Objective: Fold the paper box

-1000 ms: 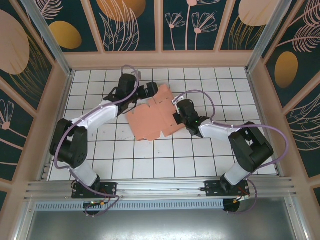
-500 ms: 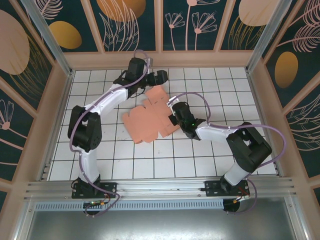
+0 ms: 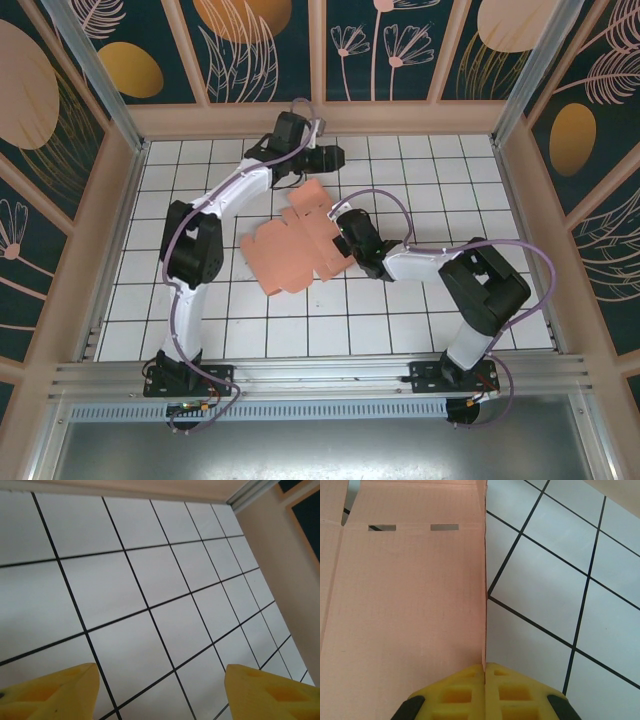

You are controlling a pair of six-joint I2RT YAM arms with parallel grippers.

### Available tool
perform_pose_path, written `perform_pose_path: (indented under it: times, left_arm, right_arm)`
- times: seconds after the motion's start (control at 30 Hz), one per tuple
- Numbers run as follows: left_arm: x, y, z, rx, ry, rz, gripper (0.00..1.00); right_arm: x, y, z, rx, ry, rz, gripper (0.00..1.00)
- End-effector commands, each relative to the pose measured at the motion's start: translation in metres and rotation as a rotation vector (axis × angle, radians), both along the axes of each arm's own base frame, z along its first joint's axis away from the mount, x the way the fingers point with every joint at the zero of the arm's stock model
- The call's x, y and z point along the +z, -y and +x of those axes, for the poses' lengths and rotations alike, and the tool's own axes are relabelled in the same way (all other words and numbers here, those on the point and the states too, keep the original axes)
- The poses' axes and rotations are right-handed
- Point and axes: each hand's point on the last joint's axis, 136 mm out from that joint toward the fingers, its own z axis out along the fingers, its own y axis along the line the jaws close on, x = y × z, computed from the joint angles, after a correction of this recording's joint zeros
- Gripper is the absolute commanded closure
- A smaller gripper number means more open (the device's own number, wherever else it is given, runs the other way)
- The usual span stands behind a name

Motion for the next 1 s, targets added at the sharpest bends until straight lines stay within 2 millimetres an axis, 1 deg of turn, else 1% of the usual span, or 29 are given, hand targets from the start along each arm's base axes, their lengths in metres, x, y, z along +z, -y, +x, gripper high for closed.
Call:
perform_pose_path:
  times: [0.0,0.2,0.6,0.73,0.83,0.97]
  left_arm:
    - [-0.013,0.015,-0.006,-0.049,-0.043,0.011,0.33]
    - [-0.035,0.014,-0.01,-0.033,-0.105,0.019,0.33]
    - [-0.058,0.006,-0.022,-0.017,-0.168,0.044,0.35]
    - [-0.059,0.004,-0.024,-0.011,-0.176,0.052,0.37]
    - [-0.059,0.001,-0.029,-0.008,-0.183,0.055,0.4]
    - [-0.063,-0.003,-0.037,-0.009,-0.203,0.068,0.43]
  right_arm:
    - [0.005,-0.004,0.007,-0.01,0.028,-0.014,1.0]
    - [0.003,-0.002,0.008,-0.019,0.029,-0.029,1.0]
    - [0.004,-0.003,0.01,-0.027,0.031,-0.033,1.0]
    - [0.003,-0.001,0.011,-0.034,0.031,-0.042,1.0]
    - [0.004,0.0,0.011,-0.041,0.036,-0.045,1.0]
    - [0.006,0.001,0.013,-0.048,0.043,-0.044,1.0]
